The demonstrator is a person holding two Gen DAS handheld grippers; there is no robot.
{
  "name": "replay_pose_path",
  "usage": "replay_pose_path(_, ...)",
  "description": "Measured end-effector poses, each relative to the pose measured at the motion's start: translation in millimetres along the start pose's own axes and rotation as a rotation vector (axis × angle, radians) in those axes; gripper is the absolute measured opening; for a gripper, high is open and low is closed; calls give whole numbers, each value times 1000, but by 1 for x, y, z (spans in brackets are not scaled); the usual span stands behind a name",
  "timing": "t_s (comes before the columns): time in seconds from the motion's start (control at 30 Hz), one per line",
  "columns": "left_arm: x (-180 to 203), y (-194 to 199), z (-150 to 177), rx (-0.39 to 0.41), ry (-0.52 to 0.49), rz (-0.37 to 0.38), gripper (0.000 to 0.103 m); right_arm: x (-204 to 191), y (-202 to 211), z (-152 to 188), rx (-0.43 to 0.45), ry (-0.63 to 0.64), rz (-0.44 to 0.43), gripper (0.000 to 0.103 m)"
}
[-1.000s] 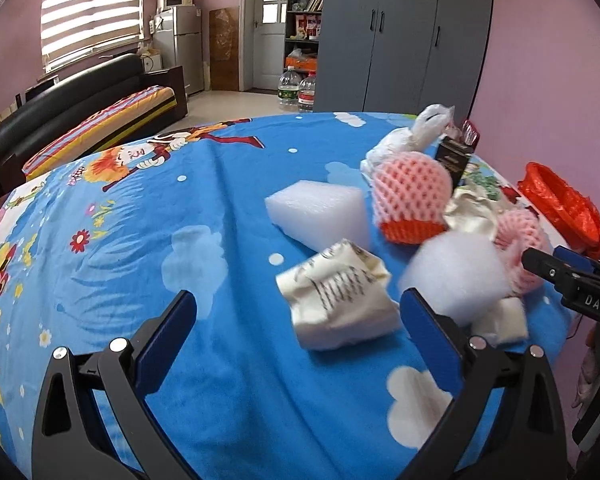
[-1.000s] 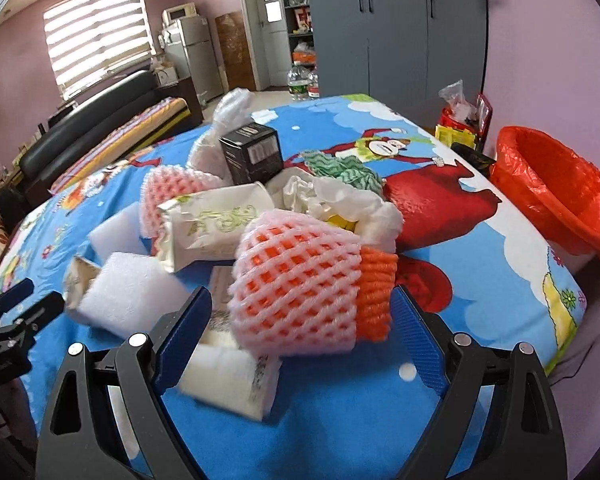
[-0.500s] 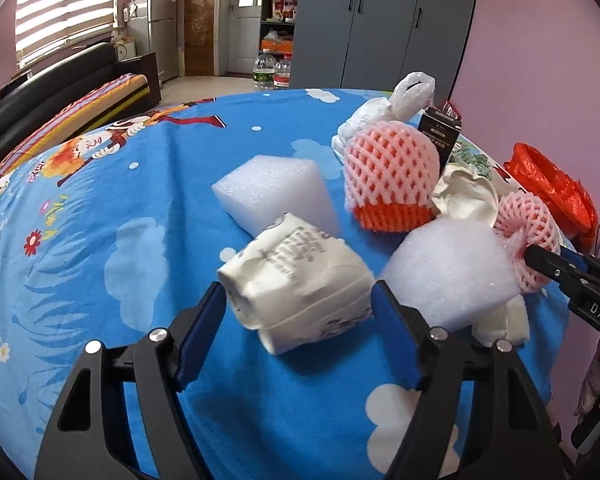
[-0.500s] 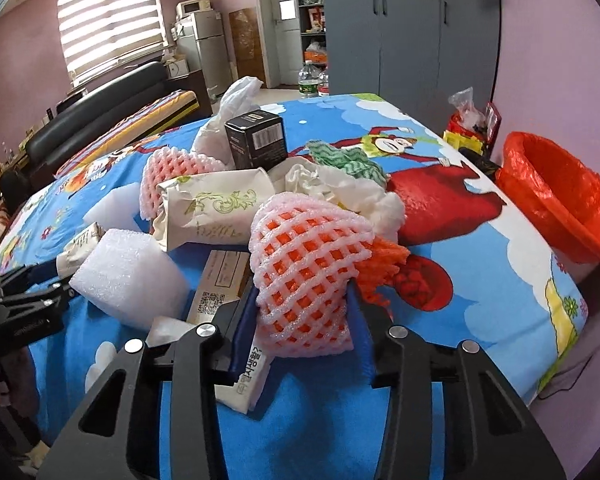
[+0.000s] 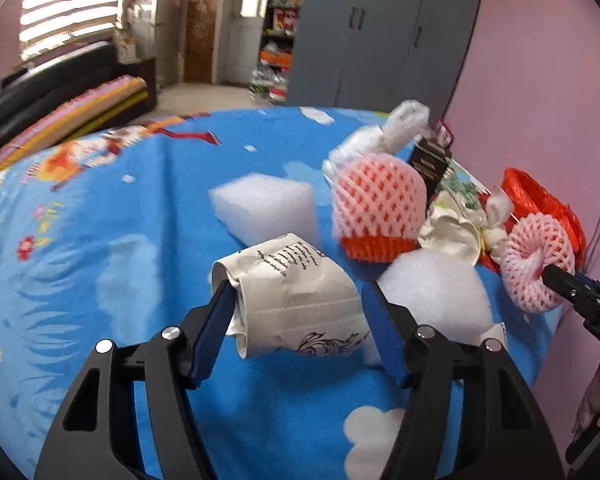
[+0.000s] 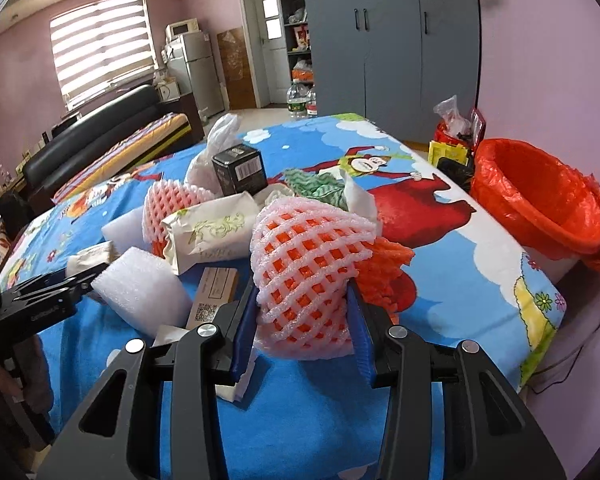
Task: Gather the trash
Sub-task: 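Carry both items to the orange bin and open both tools to drop them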
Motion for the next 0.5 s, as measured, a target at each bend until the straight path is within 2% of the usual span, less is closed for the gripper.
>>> replay_pose_path(0.07,-2,14,-2,41,-12,-34,63,2,3,0,10,-8,-5,41)
replay_pose_path(0.23,12,42,-14,120,-66,-32,64,11,10,-3,38,-40,-18,41)
replay_pose_path(0.37,49,57,-25,178,-154,14,64,24,19,-7,72,-67,-9,41)
replay_pose_path(0.5,84,56,-33,183,-203,77,64,48,32,-12,107,-101,21,41)
Point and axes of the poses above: each gripper's, at about its wrist camera, not at the fingertips, and y roughly against the way its jaws point, x to its right, z to its underside, the point moved 3 cm from there along -y, roughly the way its jaws point
